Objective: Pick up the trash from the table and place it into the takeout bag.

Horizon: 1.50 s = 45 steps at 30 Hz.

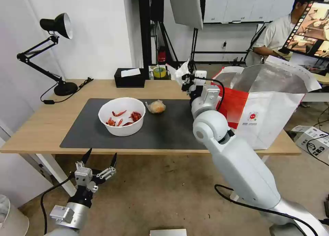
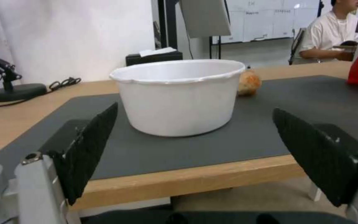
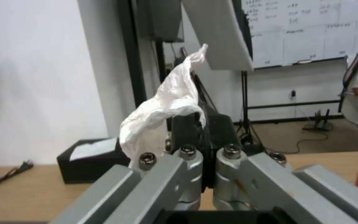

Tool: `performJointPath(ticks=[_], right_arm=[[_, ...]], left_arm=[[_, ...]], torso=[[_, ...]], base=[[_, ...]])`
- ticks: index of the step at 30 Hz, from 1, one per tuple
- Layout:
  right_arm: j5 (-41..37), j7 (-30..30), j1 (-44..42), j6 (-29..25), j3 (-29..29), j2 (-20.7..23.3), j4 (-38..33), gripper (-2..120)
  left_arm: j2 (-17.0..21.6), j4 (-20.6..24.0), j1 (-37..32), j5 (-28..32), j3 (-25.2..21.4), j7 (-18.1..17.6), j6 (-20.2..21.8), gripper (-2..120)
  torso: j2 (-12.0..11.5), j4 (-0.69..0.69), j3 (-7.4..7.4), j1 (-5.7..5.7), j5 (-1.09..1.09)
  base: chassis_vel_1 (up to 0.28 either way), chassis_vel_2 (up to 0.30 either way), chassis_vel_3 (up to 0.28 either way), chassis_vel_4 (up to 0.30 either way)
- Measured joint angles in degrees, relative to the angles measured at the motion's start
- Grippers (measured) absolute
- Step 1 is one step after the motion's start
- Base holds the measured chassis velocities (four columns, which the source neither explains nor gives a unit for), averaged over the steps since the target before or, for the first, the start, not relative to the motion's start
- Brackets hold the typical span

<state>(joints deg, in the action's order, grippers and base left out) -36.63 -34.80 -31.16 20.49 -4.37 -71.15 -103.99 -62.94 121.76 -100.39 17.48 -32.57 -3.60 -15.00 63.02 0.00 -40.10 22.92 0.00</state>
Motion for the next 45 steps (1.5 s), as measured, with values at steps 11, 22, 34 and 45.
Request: performJointPath(ticks=[11,22,34,45], right_arm=[[-0.46,-1.24,1.18,-0.01,2.41,0.70,-2.43,0],[-2.37,-3.22,1.92,1.67,8.23,2.81,-5.90,0],[-1.06,-13.24,-0.50,6.86,14.84,5.88,-8.11,0],[-2.93,-15.39,-3.05,7.03,16.42,6.35,-8.24,20]], left_arm=[[-0.46,-0.07,-0.25,-0.16,0.00,-0.01,-0.15,100],[-0.67,-0.07,-0.22,-0.27,-0.04,0.00,-0.36,100],[-0.58,-0.07,-0.24,-0.30,-0.27,0.01,-1.17,100],[-0.29,-0.10,0.05,-0.28,-0.18,0.03,-1.17,100]], torso=[[0.00,0.00,0.00,0.00,0.00],[0.00,0.00,0.00,0.00,0.00],[0.00,0.00,0.00,0.00,0.00],[0.00,0.00,0.00,0.00,0.00]], base=[[0.000,0.000,0.000,0.000],[0.000,0.000,0.000,0.000],[0.000,0.000,0.000,0.000],[0.000,0.000,0.000,0.000]])
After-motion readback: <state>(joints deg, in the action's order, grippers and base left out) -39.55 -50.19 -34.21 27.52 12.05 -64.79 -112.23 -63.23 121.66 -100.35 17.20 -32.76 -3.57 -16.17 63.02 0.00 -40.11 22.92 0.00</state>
